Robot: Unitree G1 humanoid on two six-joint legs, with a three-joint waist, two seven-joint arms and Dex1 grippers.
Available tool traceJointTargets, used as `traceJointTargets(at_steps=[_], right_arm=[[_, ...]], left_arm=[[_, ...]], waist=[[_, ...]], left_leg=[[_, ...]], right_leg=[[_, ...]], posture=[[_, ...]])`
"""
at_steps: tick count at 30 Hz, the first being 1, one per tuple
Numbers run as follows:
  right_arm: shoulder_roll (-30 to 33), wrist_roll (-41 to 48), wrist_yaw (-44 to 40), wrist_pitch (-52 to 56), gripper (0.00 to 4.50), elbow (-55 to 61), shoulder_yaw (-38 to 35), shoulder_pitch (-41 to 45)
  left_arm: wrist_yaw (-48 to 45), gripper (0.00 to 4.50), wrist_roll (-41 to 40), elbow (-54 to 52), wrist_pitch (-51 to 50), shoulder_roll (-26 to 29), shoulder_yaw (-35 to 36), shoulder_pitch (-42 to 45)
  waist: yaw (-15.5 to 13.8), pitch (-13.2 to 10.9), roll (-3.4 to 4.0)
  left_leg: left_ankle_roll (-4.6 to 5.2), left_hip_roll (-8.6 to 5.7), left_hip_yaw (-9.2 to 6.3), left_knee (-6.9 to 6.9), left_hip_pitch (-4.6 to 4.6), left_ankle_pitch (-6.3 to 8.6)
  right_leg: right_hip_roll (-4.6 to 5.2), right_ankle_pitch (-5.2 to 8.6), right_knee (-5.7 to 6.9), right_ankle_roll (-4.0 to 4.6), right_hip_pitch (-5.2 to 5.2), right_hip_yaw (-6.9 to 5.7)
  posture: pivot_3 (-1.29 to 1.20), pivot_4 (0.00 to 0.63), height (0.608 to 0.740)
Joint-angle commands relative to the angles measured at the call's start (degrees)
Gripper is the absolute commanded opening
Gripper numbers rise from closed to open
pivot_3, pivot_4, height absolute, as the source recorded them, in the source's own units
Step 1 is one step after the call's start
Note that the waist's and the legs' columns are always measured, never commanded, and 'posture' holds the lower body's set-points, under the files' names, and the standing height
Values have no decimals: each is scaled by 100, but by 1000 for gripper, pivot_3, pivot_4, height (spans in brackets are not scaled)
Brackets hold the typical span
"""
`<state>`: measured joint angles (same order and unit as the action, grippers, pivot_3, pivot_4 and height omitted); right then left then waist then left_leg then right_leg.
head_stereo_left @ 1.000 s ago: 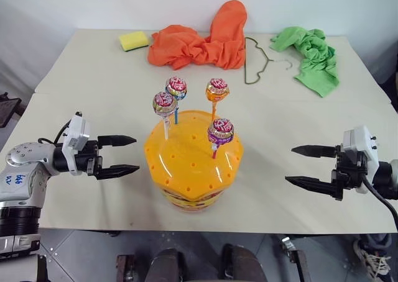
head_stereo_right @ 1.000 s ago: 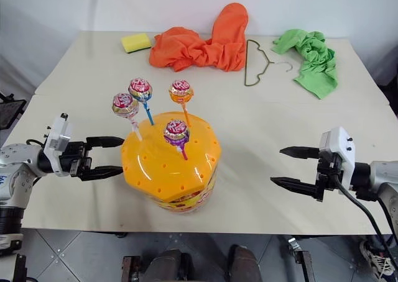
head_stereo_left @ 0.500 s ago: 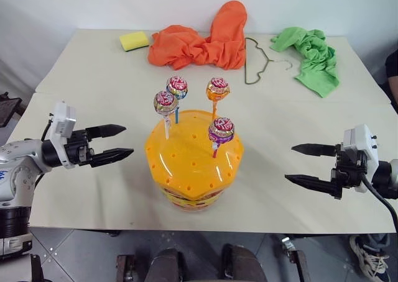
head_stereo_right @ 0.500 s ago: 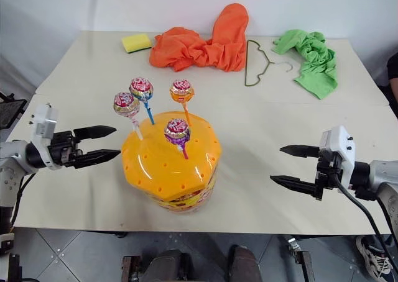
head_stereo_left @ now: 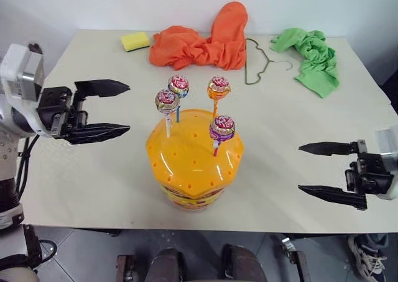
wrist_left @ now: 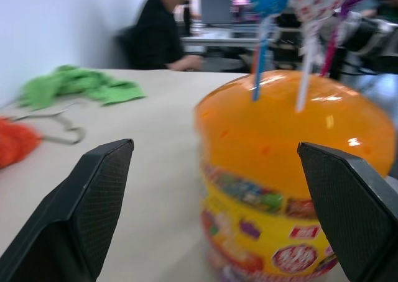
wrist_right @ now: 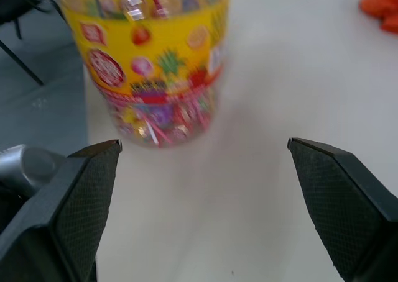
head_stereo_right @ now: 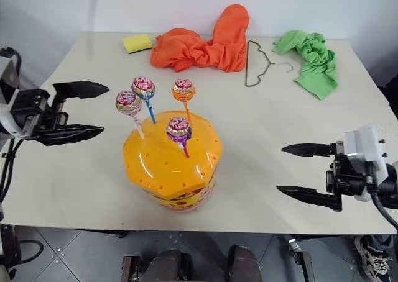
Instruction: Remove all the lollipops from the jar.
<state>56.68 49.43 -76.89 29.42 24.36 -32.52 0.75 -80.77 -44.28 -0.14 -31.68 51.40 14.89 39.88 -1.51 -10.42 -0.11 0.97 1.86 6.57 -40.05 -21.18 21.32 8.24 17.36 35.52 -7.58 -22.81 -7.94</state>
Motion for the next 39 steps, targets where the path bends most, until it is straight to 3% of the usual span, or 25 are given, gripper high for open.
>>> traceJointTargets(at_steps=[1, 13, 19, 39], right_arm=[[154, 356, 169, 168, 4482, 344, -287, 83], [-92, 860, 1192, 373, 4482, 1083, -454, -48], [-78, 898, 1402, 395, 4500, 1206, -546, -206], [-119, 763, 1497, 212, 4500, 1224, -729, -520]], left_arm=[[-245, 4500, 53, 133, 244, -235, -315, 515], [-660, 4500, 792, 1600, 1084, -1167, -1031, 1614], [-793, 3090, 822, 1753, 1105, -1401, -1166, 1861], [-1173, 3090, -135, 1303, 677, -966, -1648, 1635]], waist=[[-5, -1, -6], [1, -4, -13], [-12, -5, -17], [2, -5, -17]], left_leg=[[0, -1, 0, -1, 1, 0], [2, -2, -2, -4, -2, 1], [4, -3, -8, -10, -8, 2], [5, -4, -15, -12, -7, 2]], right_leg=[[0, 0, 1, 0, 1, 1], [0, 0, 1, 0, 1, -3], [1, -1, 2, -2, 1, -4], [1, -1, 4, -2, 3, -4]], posture=[[0, 150, 740], [0, 150, 740], [0, 150, 740], [0, 150, 740]])
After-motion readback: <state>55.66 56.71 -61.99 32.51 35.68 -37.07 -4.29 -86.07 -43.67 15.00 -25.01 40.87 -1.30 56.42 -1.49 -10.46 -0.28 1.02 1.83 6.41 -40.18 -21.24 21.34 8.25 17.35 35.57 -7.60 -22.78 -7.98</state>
